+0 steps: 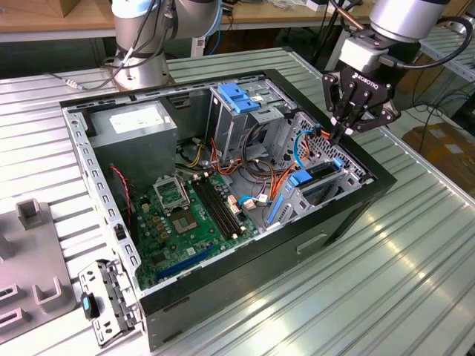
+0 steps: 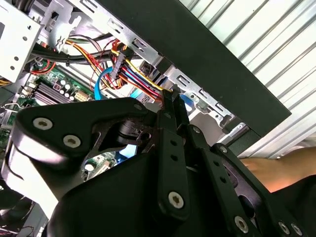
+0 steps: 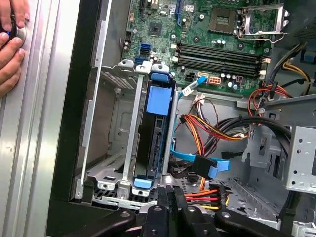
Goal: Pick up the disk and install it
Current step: 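Insert the first disk wire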
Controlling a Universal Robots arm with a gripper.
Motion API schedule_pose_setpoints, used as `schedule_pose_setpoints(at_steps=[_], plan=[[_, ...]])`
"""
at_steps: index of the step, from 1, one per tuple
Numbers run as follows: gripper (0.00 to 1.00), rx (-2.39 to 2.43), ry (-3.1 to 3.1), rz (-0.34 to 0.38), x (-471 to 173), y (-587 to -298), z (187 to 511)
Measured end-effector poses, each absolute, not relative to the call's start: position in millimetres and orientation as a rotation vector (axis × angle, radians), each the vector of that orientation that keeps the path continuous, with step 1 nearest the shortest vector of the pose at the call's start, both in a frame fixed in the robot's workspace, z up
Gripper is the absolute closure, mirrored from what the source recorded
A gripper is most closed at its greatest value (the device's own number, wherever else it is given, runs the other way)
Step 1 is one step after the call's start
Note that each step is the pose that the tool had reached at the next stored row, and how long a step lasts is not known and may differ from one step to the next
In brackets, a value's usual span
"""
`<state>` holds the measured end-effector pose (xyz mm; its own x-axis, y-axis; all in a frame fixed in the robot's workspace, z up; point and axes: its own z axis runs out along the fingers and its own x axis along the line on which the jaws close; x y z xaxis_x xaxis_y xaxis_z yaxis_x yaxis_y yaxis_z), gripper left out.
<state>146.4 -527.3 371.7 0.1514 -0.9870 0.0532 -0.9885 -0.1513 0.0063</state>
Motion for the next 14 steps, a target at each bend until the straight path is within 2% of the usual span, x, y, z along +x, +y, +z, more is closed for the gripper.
schedule_pose_setpoints(at_steps=[14], plan=[[0.84, 2.262, -2.12, 0.054, 144.9, -528.9, 368.0]])
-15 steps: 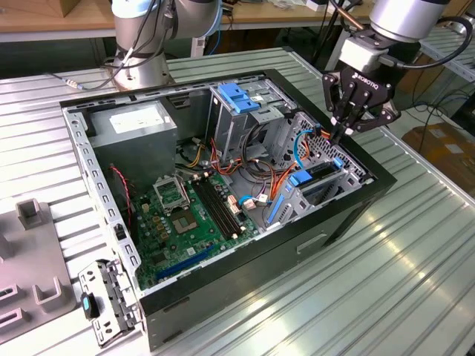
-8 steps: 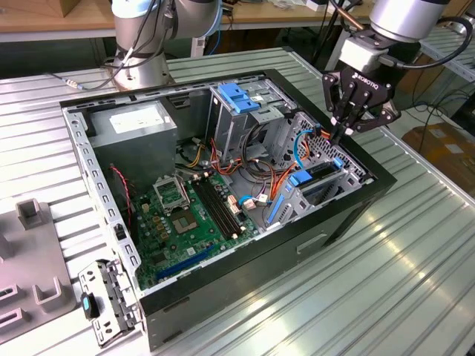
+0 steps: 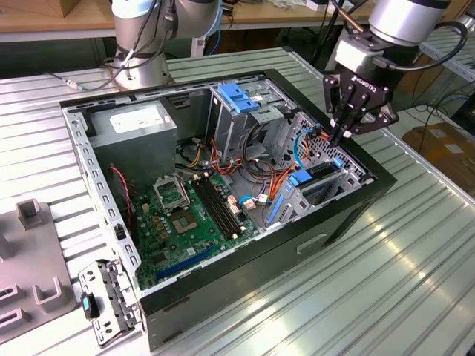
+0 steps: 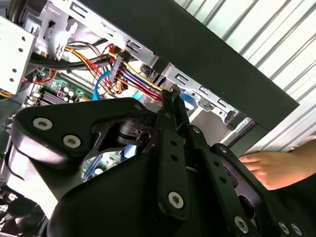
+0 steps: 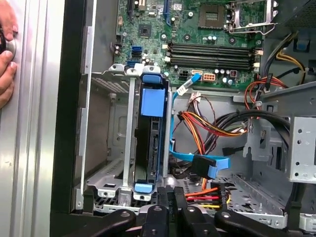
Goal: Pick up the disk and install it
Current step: 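Insert the first disk wire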
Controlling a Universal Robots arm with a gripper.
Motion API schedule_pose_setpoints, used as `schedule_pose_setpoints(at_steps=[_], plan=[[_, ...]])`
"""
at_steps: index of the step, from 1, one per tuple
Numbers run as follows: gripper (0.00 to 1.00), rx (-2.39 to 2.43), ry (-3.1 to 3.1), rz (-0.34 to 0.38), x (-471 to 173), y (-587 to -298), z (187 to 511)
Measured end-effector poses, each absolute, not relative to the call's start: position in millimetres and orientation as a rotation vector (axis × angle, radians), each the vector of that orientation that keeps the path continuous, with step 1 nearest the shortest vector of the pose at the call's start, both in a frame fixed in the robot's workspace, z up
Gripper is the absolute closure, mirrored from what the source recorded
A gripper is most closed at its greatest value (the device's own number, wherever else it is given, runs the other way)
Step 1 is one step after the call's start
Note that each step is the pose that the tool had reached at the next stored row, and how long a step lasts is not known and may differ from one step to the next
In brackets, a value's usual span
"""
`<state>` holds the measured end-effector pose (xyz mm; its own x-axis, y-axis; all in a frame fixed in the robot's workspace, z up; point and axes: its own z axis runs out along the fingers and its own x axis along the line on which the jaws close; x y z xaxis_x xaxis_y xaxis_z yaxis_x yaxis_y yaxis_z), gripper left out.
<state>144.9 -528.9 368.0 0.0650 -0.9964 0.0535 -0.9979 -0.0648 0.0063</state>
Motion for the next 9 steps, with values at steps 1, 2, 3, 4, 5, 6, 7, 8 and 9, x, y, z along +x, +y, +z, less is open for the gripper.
schedule_pose_setpoints(at_steps=[1, 2, 3, 4, 5, 6, 7, 8, 9], plan=[[0.84, 2.262, -2.12, 0.054, 143.3, -528.9, 368.0], [0.84, 2.262, -2.12, 0.054, 141.5, -528.9, 367.9], [0.84, 2.262, -2.12, 0.054, 139.6, -529.0, 367.9], [0.84, 2.262, -2.12, 0.054, 138.5, -528.9, 368.0], [0.84, 2.262, -2.12, 0.054, 137.0, -528.9, 368.0], [0.84, 2.262, -2.12, 0.054, 135.7, -528.9, 367.9], [0.84, 2.262, -2.12, 0.054, 134.6, -529.0, 368.0], [0.84, 2.262, -2.12, 0.054, 134.1, -529.0, 368.0], [0.84, 2.262, -2.12, 0.054, 133.4, -529.0, 368.0]])
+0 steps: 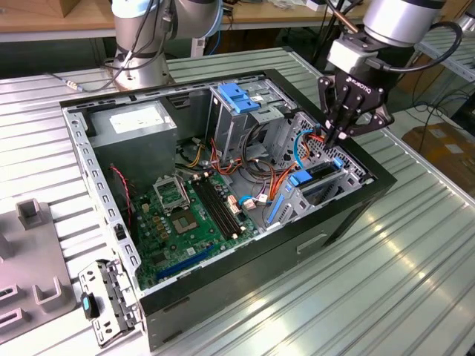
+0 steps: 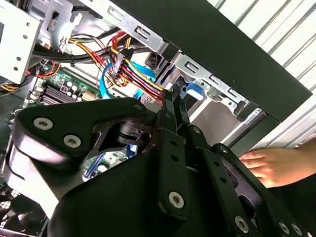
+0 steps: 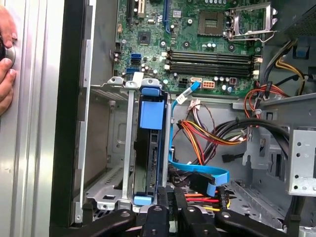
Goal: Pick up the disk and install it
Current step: 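Insert the first disk wire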
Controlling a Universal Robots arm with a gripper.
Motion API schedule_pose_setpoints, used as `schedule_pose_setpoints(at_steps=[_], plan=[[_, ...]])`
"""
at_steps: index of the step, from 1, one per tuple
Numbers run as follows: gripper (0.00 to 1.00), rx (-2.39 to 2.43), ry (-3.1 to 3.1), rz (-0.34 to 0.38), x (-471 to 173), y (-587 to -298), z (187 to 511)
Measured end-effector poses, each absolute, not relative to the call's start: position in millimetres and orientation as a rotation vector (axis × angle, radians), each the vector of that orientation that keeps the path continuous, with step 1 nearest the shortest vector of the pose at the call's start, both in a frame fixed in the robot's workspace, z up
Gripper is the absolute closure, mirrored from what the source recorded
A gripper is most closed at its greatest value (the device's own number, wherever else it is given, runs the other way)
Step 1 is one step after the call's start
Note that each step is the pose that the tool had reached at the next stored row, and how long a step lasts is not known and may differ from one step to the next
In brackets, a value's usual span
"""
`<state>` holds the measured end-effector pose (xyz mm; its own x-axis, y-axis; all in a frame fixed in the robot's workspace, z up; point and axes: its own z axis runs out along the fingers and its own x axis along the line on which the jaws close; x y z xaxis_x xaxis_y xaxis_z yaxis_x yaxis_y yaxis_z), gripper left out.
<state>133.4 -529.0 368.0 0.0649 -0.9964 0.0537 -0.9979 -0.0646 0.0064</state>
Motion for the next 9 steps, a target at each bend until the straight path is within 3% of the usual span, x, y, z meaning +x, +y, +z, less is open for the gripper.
schedule_pose_setpoints(at_steps=[9], plan=[[0.84, 2.262, -2.12, 0.054, 131.4, -528.9, 367.9]])
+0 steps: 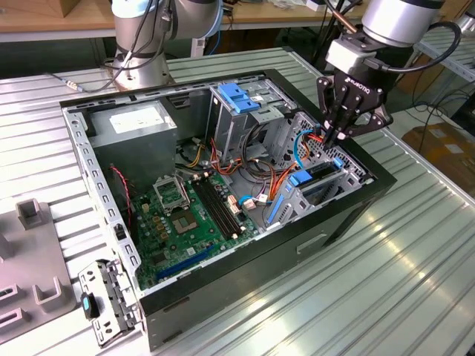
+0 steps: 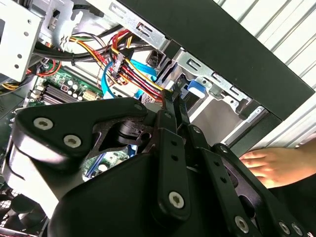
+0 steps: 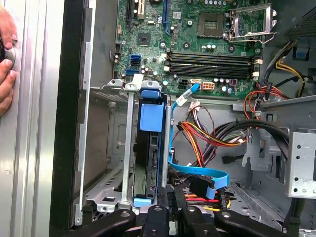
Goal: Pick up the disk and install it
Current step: 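Insert the first disk wire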
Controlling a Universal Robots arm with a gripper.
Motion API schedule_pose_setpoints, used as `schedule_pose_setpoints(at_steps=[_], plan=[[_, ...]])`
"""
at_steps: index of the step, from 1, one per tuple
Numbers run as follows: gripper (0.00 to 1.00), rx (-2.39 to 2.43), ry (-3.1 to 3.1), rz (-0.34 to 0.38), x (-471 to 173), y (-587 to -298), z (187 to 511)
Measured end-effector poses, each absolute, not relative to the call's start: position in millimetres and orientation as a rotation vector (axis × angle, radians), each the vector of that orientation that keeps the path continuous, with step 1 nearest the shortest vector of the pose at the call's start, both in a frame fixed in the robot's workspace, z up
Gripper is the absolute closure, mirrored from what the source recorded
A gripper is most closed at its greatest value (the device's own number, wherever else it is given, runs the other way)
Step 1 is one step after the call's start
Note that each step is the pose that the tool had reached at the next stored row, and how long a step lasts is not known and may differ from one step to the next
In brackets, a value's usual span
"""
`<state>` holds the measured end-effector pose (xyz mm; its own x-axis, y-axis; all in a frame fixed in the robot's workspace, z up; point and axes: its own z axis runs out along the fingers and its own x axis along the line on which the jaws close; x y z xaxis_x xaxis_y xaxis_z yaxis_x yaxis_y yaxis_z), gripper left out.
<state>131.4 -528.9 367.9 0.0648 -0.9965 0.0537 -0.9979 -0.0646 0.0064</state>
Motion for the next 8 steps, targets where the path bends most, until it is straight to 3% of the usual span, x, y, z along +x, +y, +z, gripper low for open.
schedule_pose_setpoints(at_steps=[8], plan=[[0.84, 2.262, -2.12, 0.054, 129.3, -529.0, 367.9]])
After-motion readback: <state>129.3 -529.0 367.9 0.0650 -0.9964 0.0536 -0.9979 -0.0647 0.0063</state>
